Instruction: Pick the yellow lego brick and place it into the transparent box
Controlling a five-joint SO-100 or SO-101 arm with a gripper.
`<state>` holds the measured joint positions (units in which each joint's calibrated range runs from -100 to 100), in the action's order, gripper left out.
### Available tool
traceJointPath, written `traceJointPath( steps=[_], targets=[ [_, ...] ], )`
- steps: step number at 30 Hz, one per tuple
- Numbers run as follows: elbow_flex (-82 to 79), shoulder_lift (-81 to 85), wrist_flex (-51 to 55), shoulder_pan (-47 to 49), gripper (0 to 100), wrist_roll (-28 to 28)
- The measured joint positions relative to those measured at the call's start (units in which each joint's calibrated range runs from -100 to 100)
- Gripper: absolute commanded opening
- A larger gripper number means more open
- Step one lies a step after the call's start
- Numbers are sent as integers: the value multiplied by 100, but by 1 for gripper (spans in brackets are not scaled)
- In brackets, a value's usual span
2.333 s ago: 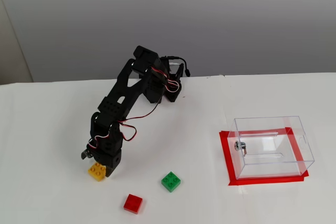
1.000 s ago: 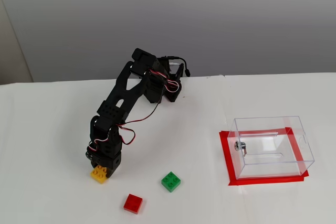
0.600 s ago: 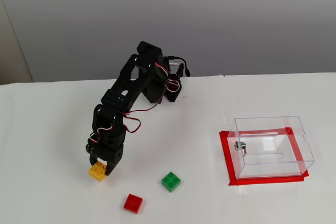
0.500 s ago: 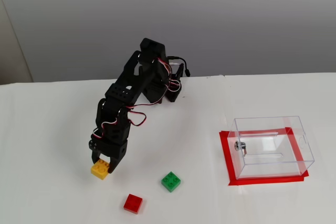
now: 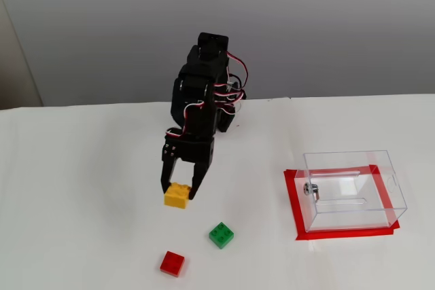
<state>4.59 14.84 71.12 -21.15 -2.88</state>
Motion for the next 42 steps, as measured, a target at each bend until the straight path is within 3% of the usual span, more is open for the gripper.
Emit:
traceJointPath(
  steps=[15, 22, 33, 42],
  targets=[
    [-706, 1032, 120, 3002, 12, -29],
    [-1403, 1328, -617, 4231, 12, -29],
    [-2348, 1446, -1611, 5673, 12, -29],
    [-2180, 330, -2228, 6357, 12, -254]
  ],
)
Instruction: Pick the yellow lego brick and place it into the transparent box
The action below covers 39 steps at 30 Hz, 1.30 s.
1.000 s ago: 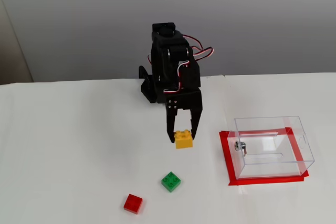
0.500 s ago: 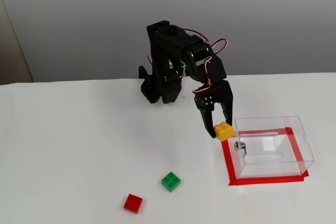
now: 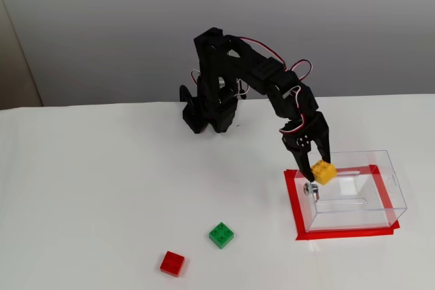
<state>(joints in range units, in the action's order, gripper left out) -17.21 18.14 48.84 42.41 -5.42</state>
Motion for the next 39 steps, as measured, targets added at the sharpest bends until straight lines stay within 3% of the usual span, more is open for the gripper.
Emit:
traceJointPath(
  steps=[10, 29, 35, 39],
  targets=[
    [1253, -1268, -26, 470, 12, -20],
    [1280, -1429, -428, 940, 12, -20],
    [1280, -1429, -428, 940, 29, -20],
    [1280, -1429, -428, 940, 32, -20]
  ],
)
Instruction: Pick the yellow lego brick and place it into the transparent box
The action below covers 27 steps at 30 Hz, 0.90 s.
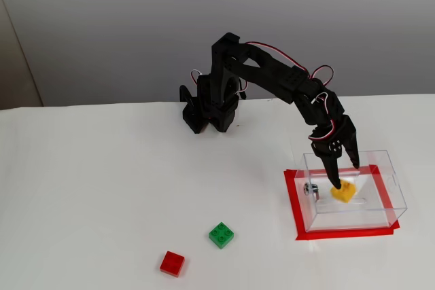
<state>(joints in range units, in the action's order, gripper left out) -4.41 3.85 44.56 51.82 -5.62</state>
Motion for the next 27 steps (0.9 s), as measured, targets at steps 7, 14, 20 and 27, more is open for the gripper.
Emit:
traceJointPath(
  steps=[7, 14, 20, 27],
  targets=[
    [0, 0, 0, 0, 31, 20],
    [0, 0, 0, 0, 31, 20],
    [0, 0, 0, 0, 15, 20],
    [0, 110, 0, -53, 1, 20]
  ],
)
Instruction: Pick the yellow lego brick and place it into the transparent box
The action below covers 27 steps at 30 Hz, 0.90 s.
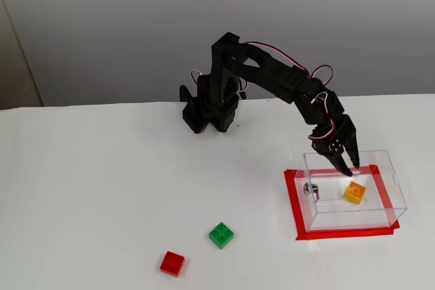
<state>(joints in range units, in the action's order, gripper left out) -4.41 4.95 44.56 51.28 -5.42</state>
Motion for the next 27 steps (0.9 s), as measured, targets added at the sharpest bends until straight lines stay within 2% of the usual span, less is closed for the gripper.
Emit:
traceJointPath(
  steps=[6, 10, 22, 27],
  targets=[
    [0, 440, 26, -331, 1, 0],
    [0, 973, 454, -769, 2, 5],
    [0, 2715, 2408, -3056, 1, 5],
    [-503, 3205, 2648, -4028, 1, 10]
  ],
)
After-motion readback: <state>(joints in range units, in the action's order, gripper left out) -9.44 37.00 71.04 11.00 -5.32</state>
